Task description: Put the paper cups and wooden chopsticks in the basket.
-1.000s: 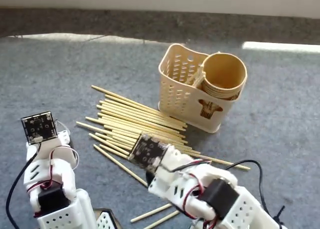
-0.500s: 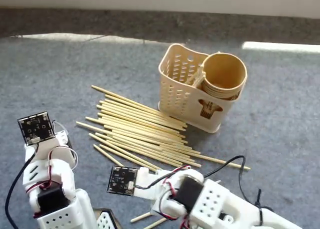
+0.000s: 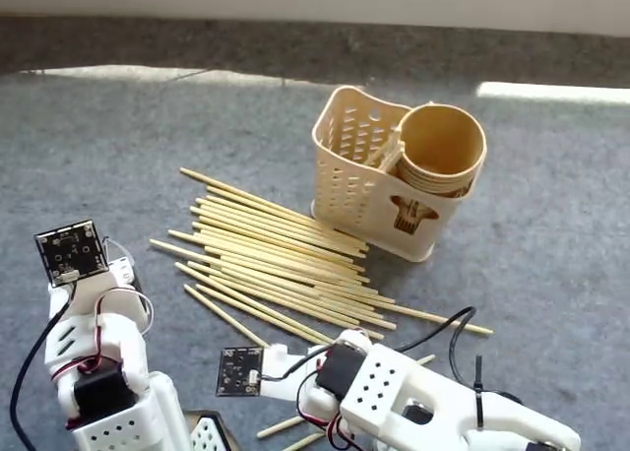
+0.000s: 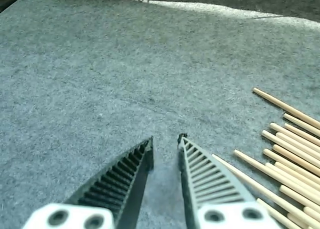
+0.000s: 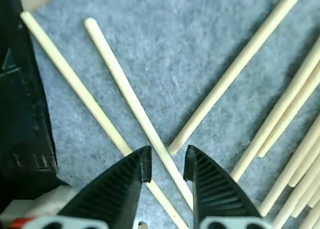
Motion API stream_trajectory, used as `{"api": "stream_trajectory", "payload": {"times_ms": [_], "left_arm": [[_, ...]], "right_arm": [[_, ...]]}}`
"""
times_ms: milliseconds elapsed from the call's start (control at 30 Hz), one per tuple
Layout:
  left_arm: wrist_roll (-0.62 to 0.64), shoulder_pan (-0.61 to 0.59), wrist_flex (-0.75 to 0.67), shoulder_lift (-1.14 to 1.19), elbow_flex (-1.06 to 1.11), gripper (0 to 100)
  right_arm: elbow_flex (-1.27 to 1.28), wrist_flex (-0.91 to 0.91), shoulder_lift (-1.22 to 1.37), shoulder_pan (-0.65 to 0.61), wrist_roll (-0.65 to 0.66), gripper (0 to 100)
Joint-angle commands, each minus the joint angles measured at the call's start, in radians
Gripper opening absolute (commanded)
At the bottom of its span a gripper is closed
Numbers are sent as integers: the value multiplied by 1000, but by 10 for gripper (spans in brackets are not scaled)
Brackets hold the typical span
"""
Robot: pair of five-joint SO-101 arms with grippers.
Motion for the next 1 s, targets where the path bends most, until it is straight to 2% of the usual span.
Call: {"api": "stream_trajectory", "payload": {"times_ms": [0, 233, 667, 833, 967], "left_arm": [[9, -1, -25, -2, -4, 98], [6, 24, -25, -2, -2, 98], [6, 24, -25, -2, -2, 98], [6, 25, -25, -2, -2, 98], [6, 25, -25, -2, -2, 98]], "right_arm": [[2, -30, 8, 48, 38, 120], [41, -35, 12, 142, 147, 120], [70, -36, 12, 176, 150, 120], [168, -170, 12, 219, 152, 120], [205, -176, 12, 217, 147, 117]]}}
